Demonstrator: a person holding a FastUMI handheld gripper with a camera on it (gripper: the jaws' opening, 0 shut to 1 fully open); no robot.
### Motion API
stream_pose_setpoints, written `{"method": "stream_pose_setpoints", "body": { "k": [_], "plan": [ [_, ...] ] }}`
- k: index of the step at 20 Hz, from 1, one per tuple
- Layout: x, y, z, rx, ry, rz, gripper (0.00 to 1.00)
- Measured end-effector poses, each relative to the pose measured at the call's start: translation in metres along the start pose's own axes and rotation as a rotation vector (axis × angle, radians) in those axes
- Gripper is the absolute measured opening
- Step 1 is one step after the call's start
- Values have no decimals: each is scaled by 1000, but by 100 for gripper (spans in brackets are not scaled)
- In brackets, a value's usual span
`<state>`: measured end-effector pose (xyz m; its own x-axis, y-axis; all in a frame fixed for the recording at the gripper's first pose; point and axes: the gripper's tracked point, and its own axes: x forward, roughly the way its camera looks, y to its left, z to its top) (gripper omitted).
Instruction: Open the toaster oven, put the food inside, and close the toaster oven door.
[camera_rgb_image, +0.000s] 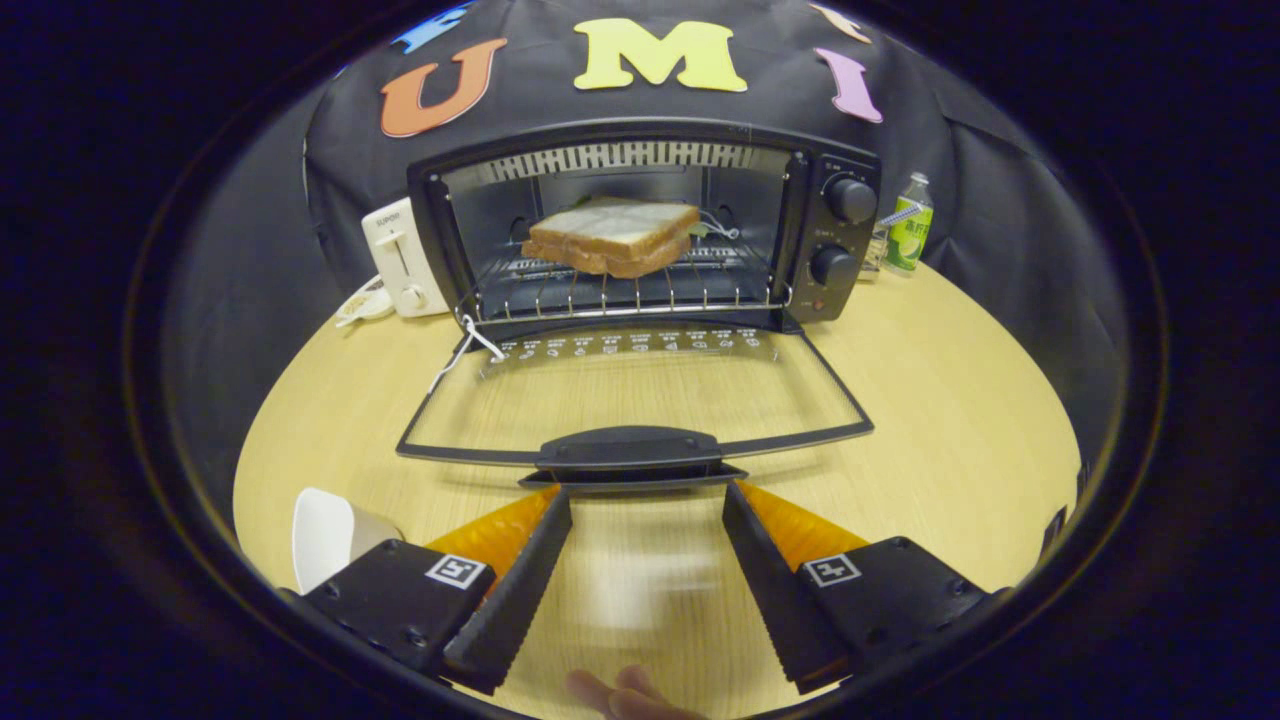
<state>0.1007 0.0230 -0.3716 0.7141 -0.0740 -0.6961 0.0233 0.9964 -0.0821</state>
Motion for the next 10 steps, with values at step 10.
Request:
{"method": "stream_pose_setpoints", "body": {
  "k": [10],
  "plan": [
    [-25,-7,27,-5,-125,-26,99]
  ]
}}
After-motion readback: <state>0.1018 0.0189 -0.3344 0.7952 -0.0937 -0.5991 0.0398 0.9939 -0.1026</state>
